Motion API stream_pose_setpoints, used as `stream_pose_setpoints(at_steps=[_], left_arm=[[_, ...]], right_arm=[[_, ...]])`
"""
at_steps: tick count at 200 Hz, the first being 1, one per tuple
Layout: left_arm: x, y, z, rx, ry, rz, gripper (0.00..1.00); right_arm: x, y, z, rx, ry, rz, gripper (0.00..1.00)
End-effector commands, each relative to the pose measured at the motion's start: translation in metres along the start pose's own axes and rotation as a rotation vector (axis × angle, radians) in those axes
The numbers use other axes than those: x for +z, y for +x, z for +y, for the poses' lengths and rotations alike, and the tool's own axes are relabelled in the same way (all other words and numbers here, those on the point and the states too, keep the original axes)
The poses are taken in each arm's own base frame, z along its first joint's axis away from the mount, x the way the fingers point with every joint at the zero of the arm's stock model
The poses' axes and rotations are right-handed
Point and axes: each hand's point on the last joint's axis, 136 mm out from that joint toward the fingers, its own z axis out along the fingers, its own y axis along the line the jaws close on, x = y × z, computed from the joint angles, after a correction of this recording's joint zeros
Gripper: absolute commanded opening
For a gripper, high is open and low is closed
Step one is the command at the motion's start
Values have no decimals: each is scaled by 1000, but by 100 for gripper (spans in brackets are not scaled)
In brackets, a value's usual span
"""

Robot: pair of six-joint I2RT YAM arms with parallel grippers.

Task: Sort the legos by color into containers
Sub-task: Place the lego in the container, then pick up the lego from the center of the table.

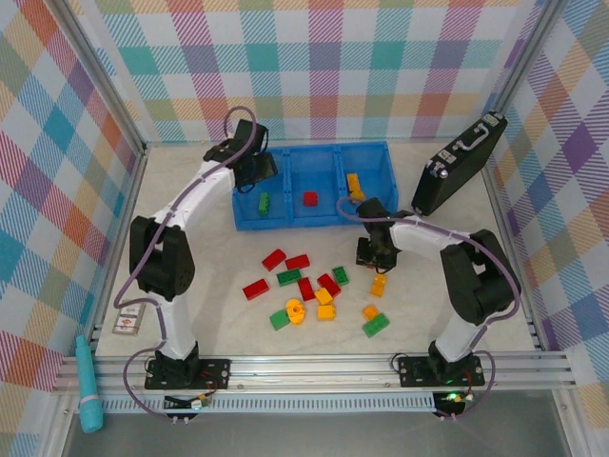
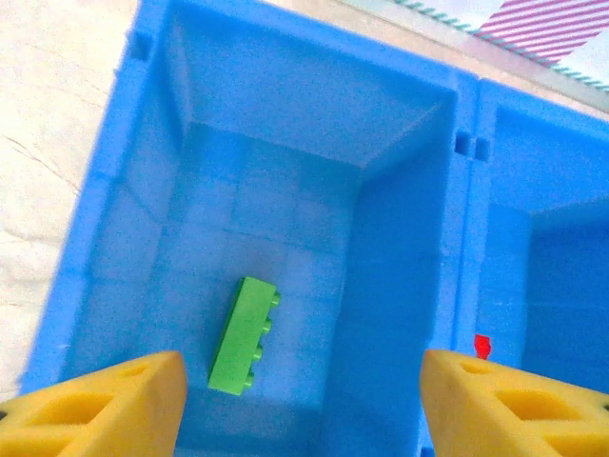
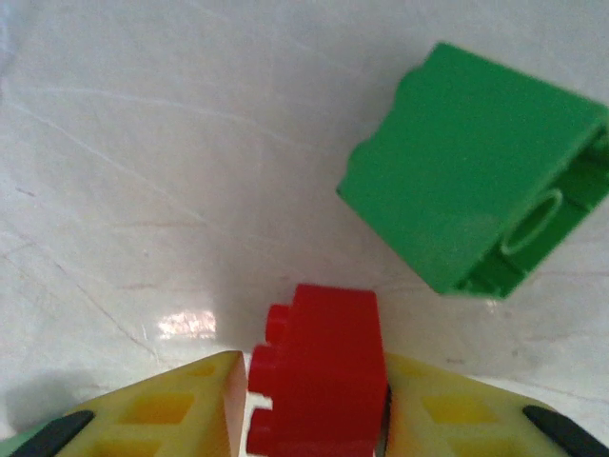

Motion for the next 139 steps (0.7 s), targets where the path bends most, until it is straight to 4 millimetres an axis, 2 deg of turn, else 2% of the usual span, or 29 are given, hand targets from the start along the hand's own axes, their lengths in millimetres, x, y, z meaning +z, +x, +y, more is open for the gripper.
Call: stream_pose_setpoints(at_steps=[1, 44, 79, 107, 139], left_arm=[[-57, -28, 9, 46, 6, -102, 66], [-104, -18, 43, 100, -52, -175, 72], [-133, -9, 68, 166, -102, -189, 74], [-156, -1, 78, 259, -90, -197, 75], [-176, 3, 88, 294, -41, -221, 81]], right_arm=[[3, -3, 1, -15, 15, 12, 37], [4, -10, 3, -50, 33, 9, 33], [-9, -24, 14, -96, 15, -13, 28], [-45, -49, 40, -183, -23, -102, 27], [-96, -95, 82, -315, -99, -258, 29]])
